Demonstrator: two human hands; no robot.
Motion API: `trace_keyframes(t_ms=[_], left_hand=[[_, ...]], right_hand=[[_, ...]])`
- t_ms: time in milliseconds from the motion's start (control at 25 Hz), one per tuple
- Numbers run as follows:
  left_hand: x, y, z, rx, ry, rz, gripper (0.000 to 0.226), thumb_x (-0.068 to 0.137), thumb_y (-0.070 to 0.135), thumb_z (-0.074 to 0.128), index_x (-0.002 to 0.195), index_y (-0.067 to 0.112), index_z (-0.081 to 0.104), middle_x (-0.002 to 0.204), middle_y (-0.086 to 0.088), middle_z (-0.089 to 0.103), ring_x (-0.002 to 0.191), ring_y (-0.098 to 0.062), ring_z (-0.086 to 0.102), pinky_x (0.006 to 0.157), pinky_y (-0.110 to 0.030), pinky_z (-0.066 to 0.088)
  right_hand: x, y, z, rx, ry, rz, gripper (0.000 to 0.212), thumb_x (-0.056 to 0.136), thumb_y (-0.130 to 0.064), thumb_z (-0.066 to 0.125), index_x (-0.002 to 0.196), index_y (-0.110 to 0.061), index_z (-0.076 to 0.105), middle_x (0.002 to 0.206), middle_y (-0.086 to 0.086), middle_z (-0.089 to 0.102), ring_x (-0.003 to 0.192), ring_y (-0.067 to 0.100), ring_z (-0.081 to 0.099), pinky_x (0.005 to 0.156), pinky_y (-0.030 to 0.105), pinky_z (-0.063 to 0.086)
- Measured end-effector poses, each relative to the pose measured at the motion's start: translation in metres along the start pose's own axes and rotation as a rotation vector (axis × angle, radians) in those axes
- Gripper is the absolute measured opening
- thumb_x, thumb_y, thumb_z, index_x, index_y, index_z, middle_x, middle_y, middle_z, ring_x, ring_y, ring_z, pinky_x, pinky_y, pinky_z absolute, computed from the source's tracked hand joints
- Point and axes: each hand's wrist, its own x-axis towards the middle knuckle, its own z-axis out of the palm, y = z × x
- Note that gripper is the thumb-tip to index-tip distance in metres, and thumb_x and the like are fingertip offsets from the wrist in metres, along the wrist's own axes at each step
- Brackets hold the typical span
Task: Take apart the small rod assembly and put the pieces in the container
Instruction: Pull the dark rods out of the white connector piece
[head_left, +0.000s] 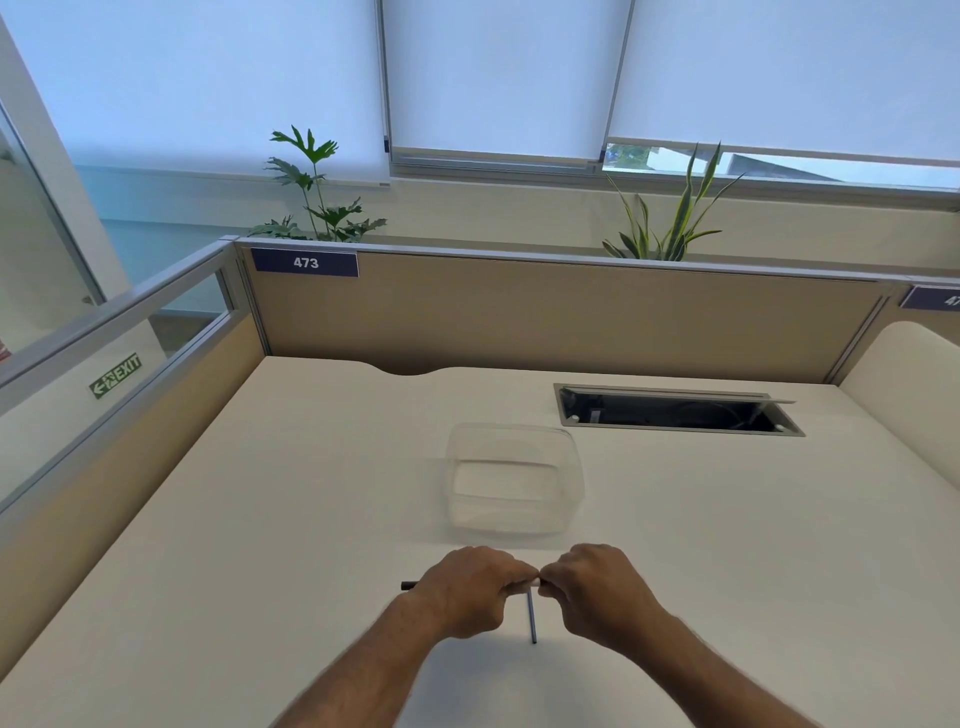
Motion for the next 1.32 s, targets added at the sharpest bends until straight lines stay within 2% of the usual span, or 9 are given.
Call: trace_keyframes(t_ms=[120, 480, 880, 1080, 1160, 1240, 1280, 1320], left_hand=[[0.000, 0.001, -0.002, -0.020, -0.024, -0.009, 0.026, 0.095, 0.014, 0.044, 0.109, 0.028, 0.061, 0.093, 0.002, 0.069, 0.080, -0.024, 0.057, 0.071, -0.043, 0.053], [0.000, 0.005, -0.007, -0.129, -0.077, -0.020, 0.031, 0.099, 0.015, 0.045, 0.120, 0.030, 0.062, 0.112, 0.002, 0.072, 0.091, -0.024, 0.062, 0.081, -0.043, 0.054], [0.003, 0.005, -0.005, -0.202, -0.115, -0.029, 0.030, 0.099, 0.011, 0.046, 0.118, 0.025, 0.064, 0.112, -0.001, 0.072, 0.092, -0.024, 0.063, 0.084, -0.045, 0.055], [0.001, 0.002, -0.007, -0.235, -0.120, -0.037, 0.047, 0.099, 0.009, 0.044, 0.134, 0.039, 0.051, 0.127, 0.007, 0.067, 0.106, -0.018, 0.062, 0.093, -0.035, 0.053], [0.002, 0.002, -0.006, -0.179, -0.126, -0.042, 0.042, 0.099, 0.012, 0.045, 0.133, 0.036, 0.054, 0.123, 0.004, 0.069, 0.101, -0.021, 0.063, 0.090, -0.038, 0.054], [0.003, 0.003, -0.004, -0.123, -0.116, -0.068, 0.033, 0.100, 0.019, 0.047, 0.128, 0.030, 0.059, 0.119, 0.000, 0.071, 0.096, -0.023, 0.064, 0.087, -0.041, 0.055], [0.003, 0.003, -0.004, -0.095, -0.106, -0.081, 0.030, 0.100, 0.023, 0.047, 0.126, 0.028, 0.061, 0.117, 0.000, 0.071, 0.096, -0.023, 0.064, 0.086, -0.041, 0.055], [0.003, 0.003, -0.004, -0.066, -0.092, -0.086, 0.028, 0.100, 0.027, 0.047, 0.123, 0.026, 0.063, 0.115, 0.000, 0.071, 0.096, -0.023, 0.064, 0.084, -0.040, 0.055]], right_hand=[[-0.004, -0.002, 0.001, 0.003, 0.065, 0.015, 0.023, 0.062, -0.016, 0.082, 0.053, -0.020, 0.062, 0.045, -0.002, 0.060, 0.039, 0.020, 0.051, 0.038, 0.022, 0.029], [-0.011, 0.000, 0.009, 0.056, 0.223, -0.017, 0.032, 0.067, -0.020, 0.084, 0.052, -0.019, 0.056, 0.043, -0.004, 0.056, 0.039, 0.020, 0.048, 0.036, 0.022, 0.038], [-0.016, 0.004, 0.017, 0.107, 0.310, -0.041, 0.025, 0.075, -0.021, 0.079, 0.059, -0.017, 0.060, 0.048, -0.005, 0.058, 0.042, 0.020, 0.047, 0.036, 0.024, 0.040], [-0.017, 0.006, 0.015, 0.128, 0.298, -0.029, 0.016, 0.074, -0.022, 0.081, 0.067, -0.019, 0.066, 0.054, -0.007, 0.064, 0.045, 0.019, 0.054, 0.038, 0.024, 0.043], [-0.017, 0.004, 0.011, 0.148, 0.216, 0.028, 0.019, 0.069, -0.025, 0.085, 0.078, -0.019, 0.069, 0.065, -0.007, 0.070, 0.054, 0.019, 0.063, 0.043, 0.025, 0.048], [-0.016, 0.005, 0.010, 0.159, 0.084, 0.103, 0.043, 0.072, -0.036, 0.080, 0.110, -0.020, 0.066, 0.098, -0.006, 0.074, 0.082, 0.021, 0.070, 0.063, 0.030, 0.055], [-0.014, 0.006, 0.009, 0.182, -0.002, 0.131, 0.053, 0.078, -0.043, 0.072, 0.125, -0.021, 0.057, 0.115, -0.007, 0.069, 0.097, 0.022, 0.067, 0.076, 0.033, 0.055], [-0.012, 0.007, 0.008, 0.206, -0.087, 0.144, 0.055, 0.085, -0.048, 0.063, 0.131, -0.022, 0.051, 0.124, -0.005, 0.065, 0.106, 0.022, 0.063, 0.084, 0.035, 0.053]])
